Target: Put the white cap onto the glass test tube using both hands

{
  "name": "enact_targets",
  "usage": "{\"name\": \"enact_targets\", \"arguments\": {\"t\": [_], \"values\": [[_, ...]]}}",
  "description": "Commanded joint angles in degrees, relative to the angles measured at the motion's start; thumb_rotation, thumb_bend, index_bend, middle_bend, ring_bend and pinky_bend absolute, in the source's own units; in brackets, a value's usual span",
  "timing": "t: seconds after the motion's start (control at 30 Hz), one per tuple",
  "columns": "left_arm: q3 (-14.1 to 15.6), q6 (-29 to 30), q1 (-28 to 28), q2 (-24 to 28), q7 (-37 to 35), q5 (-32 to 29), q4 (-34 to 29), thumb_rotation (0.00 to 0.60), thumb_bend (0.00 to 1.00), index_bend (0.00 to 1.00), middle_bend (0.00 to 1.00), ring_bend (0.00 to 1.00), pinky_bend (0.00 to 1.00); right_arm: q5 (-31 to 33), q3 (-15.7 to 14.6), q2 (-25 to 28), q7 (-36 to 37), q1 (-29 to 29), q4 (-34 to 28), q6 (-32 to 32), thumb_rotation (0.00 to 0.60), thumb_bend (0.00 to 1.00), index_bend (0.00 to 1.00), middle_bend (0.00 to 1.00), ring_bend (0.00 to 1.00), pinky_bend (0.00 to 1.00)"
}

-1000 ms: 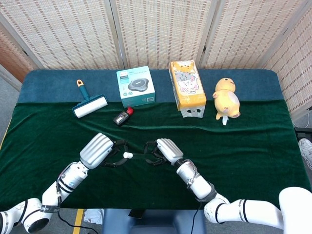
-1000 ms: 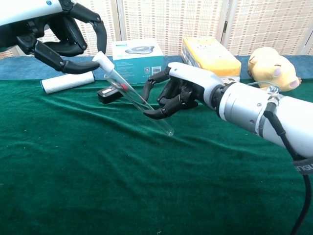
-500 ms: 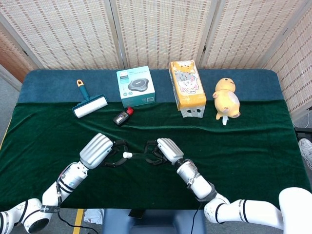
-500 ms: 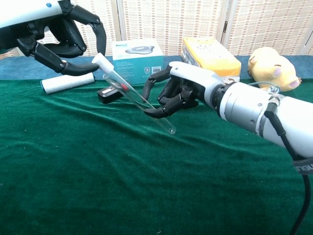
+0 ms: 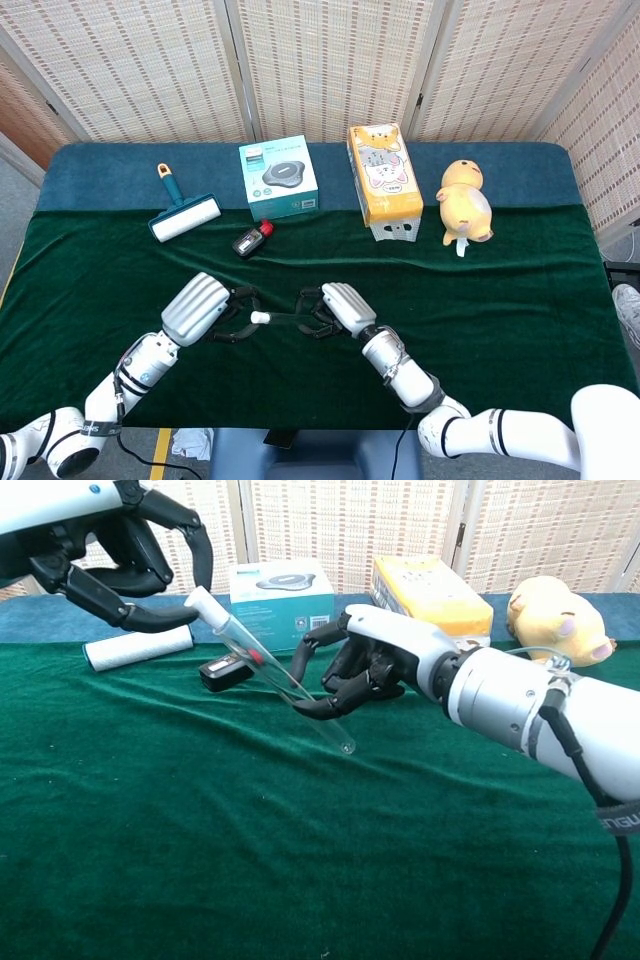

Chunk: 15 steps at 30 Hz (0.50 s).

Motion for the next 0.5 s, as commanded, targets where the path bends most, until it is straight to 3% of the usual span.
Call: {"name": "enact_targets", "arguments": {"t": [0.03,0.5], "values": [[0.01,0.01,-0.05,-0.14,-0.03,-0.04,0.04,0.600,0.52,0.61,1.00,0.97,0.96,-0.02,0.04,-0.11,0.04,0.00,0.06,0.07,0.600,0.73,0.92,1.00,1.00,1.00],[0.01,0.03,-0.39,-1.40,-0.65,-0.45,0.85,0.600,0.52,0.61,1.00,0.97,0.96,-0.14,0.68,-1.27,0.39,0.42,0.29,0.37,0.600,0.73,0.92,1.00,1.00,1.00]]}}
